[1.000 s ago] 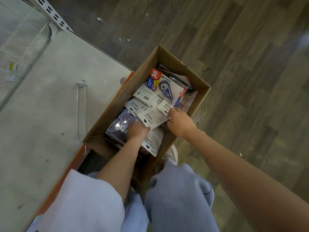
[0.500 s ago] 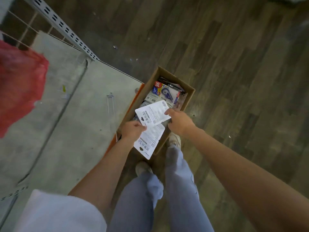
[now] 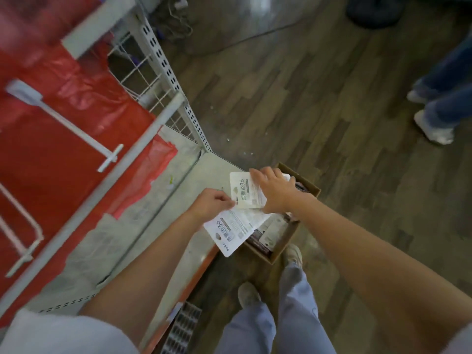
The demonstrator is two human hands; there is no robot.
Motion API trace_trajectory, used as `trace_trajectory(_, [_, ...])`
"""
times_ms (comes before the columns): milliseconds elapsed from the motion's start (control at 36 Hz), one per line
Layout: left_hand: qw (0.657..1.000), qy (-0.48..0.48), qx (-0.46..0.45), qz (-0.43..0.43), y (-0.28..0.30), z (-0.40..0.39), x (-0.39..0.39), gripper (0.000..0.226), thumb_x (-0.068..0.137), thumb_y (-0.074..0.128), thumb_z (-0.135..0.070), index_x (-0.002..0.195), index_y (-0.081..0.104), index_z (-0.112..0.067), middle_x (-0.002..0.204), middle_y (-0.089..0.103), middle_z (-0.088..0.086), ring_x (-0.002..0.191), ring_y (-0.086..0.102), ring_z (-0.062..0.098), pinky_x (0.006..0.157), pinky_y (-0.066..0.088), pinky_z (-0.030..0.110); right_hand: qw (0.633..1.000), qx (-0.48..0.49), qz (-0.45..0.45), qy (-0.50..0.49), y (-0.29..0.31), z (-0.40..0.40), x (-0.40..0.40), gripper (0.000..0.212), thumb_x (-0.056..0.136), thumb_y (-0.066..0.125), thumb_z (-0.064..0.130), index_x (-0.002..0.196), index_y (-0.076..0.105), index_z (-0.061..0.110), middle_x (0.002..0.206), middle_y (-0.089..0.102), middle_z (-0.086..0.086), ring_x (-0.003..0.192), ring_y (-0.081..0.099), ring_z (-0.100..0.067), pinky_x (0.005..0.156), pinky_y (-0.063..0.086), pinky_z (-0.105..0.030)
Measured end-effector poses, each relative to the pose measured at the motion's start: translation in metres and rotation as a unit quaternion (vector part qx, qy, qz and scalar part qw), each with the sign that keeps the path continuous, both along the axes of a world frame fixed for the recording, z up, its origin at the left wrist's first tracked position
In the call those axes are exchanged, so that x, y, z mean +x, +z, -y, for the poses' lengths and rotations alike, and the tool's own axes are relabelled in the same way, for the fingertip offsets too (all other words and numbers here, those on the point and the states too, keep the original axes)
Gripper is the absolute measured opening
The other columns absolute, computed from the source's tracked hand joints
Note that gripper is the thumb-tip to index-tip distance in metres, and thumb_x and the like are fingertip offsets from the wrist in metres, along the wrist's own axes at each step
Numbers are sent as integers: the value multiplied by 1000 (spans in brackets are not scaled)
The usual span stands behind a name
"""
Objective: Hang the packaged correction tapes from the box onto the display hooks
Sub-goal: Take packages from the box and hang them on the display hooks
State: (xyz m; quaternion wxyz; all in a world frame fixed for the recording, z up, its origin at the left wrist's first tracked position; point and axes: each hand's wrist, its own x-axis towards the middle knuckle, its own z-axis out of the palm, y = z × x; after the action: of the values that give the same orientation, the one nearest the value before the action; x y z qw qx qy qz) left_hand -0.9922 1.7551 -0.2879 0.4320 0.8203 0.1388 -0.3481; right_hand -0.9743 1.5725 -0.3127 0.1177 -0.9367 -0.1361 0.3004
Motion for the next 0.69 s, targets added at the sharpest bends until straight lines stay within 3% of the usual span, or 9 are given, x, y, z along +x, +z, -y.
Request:
trace_trajectory(111, [994,90,-64,5,30,-15,2,21,92,56,-3,74,63,-10,75,64,9,64,61,22,66,49,30,1000,21,-22,2,41,-10,1,103,76,75,28,151,4,25,147,20,-4,136,17,-29,104,30,-63])
trace_trajectory(222, [975,169,-143,6,67,-26,-1,20,95,50,0,87,63,-13,69,67,1,54,61,10,52,49,21,996,70,-56,1,77,-23,-3,104,78,73,32,153,2,23,149,21,-6,136,16,-31,108,30,-57])
trace_trajectory(333, [953,191,-236,6,96,-39,-6,22,95,45,-5,94,64,-17,81,70,3,68,65,15,57,56,26,988,134,-81,9,111,-37,-5,94,75,71,27,150,16,18,138,40,-9,126,35,-29,107,29,-42])
trace_trajectory(417, [915,242,-321,28,118,-48,-11,28,93,40,-5,89,68,-8,85,70,5,73,67,22,68,58,32,952,255,-160,-51,136,-47,-15,88,64,73,27,144,34,28,135,50,6,126,43,-18,108,33,-37])
trace_trajectory(500, [900,237,-362,53,140,-52,-16,40,83,31,9,109,60,5,100,67,15,85,63,31,75,59,33,907,349,-205,-115,140,-50,-19,71,62,76,46,128,51,47,127,60,18,124,50,-12,111,31,-48])
trace_trajectory(556, [909,191,-361,84,155,-51,-18,47,78,33,17,116,56,5,106,65,19,90,62,30,76,58,30,880,394,-218,-148,156,-55,-26,58,64,71,48,121,60,42,118,66,9,113,55,-14,110,32,-47])
trace_trajectory(611, [921,141,-343,114,173,-51,-20,37,83,43,20,110,58,-1,92,70,11,78,68,20,70,58,26,855,431,-220,-188,177,-59,-32,51,69,66,49,117,64,32,112,68,-1,104,55,-18,100,39,-41])
trace_trajectory(667, [945,84,-282,146,189,-51,-21,27,86,58,8,109,59,-7,91,69,7,72,68,15,68,58,26,825,471,-211,-231,194,-61,-36,40,81,60,46,111,67,21,104,71,-4,98,57,-21,88,46,-36])
trace_trajectory(694, [956,65,-238,160,197,-49,-22,28,86,65,-2,113,58,-10,94,67,5,71,66,12,64,56,25,806,494,-205,-252,201,-62,-36,39,85,58,45,111,67,17,106,71,-7,99,59,-25,91,48,-38])
